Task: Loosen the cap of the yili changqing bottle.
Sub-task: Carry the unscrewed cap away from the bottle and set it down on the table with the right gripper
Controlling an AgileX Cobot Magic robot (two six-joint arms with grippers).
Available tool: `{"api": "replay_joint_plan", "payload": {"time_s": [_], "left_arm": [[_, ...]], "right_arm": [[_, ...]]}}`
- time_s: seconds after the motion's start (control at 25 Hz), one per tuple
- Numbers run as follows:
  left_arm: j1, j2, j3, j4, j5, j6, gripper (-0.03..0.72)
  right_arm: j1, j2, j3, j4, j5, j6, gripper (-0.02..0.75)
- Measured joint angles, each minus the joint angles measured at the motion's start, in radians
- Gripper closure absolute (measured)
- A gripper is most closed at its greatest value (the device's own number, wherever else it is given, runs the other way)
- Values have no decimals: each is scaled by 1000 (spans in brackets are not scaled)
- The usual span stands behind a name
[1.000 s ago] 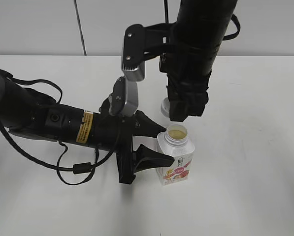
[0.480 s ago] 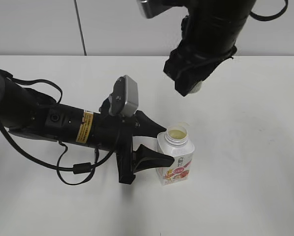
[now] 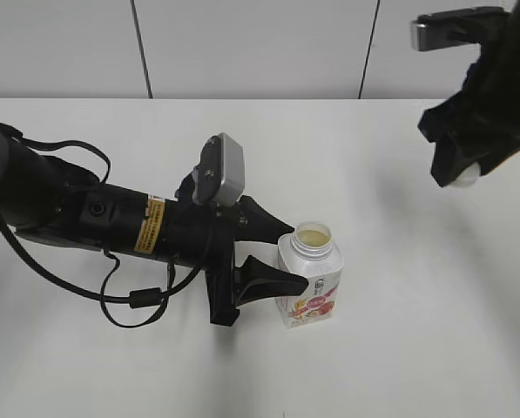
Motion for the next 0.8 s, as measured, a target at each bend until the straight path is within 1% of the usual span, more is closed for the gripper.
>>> {"api": "replay_joint_plan", "payload": {"time_s": [0.16, 0.24, 0.36, 0.52, 0.8], "left_arm": [[0, 0, 0, 0, 0, 0, 249], [0, 0, 0, 0, 0, 0, 249], [0, 0, 0, 0, 0, 0, 249], [0, 0, 0, 0, 0, 0, 249], [0, 0, 0, 0, 0, 0, 249]], "right_arm": [[-85, -30, 147, 1, -129, 1, 346], [-103, -28, 210, 1, -191, 7, 346], [-107, -4, 282, 8, -284, 16, 346], [-107, 65, 314, 13, -390, 38, 346], [-107, 184, 319, 13, -459, 46, 346]]}}
